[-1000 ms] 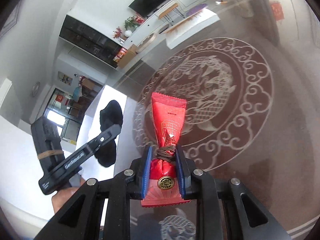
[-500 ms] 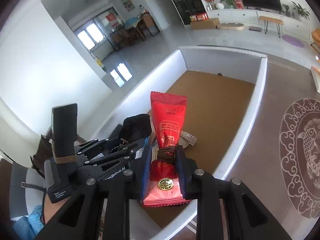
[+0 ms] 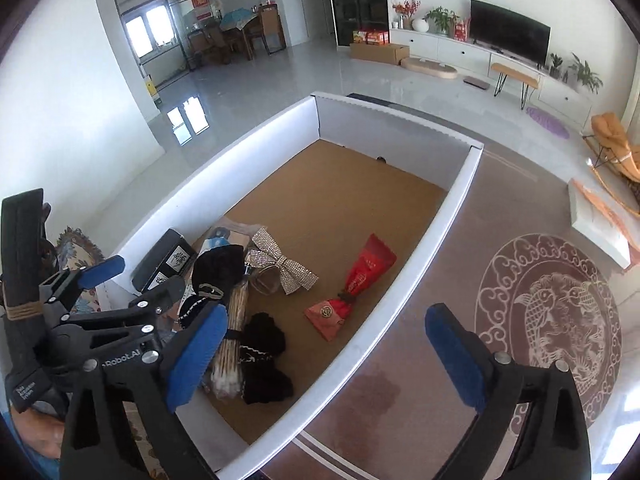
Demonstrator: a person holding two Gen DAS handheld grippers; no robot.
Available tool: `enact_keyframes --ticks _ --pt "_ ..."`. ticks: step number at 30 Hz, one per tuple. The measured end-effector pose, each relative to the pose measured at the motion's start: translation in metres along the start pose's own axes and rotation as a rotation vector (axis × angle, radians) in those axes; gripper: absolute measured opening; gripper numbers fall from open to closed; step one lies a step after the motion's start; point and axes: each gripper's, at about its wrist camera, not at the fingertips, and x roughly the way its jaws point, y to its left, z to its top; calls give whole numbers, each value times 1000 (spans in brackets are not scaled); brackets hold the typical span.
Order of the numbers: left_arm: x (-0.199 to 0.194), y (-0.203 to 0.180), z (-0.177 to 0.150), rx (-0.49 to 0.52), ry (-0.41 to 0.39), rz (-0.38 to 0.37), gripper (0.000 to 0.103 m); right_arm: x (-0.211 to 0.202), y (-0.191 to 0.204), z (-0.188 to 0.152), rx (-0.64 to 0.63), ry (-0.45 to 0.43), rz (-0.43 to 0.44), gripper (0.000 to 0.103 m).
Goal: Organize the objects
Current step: 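Carry black pouch and red gift bag into the cork-bottomed box while both grippers open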
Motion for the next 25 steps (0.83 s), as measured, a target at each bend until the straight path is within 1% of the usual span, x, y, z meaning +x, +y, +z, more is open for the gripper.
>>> enact_keyframes --ticks 2,3,5,7,11,15,18,22,25 --pt "-7 5 -1 -65 -8 49 91 1 2 1 -15 9 -12 101" --pt "-9 9 -2 -92 -21 53 91 2 3 1 -23 17 -20 101" --pt "-11 14 -4 -110 -31 50 91 3 4 -1 -36 25 -40 101" --pt "-11 15 -5 -99 -20 64 91 7 5 -1 -40 36 -59 101" --pt "-13 13 -6 -60 -24 88 91 13 7 -2 -45 62 -67 101" --pt "-18 15 -6 -67 -20 69 91 19 9 -1 -48 84 -74 101" --pt "-21 14 -5 -62 -35 75 91 25 11 -1 -48 106 -70 101" --pt "-23 13 -4 -55 -50 58 92 30 13 -3 -50 114 -74 101" --pt "-26 12 -4 -53 -72 64 92 31 12 -4 -42 112 -68 101"
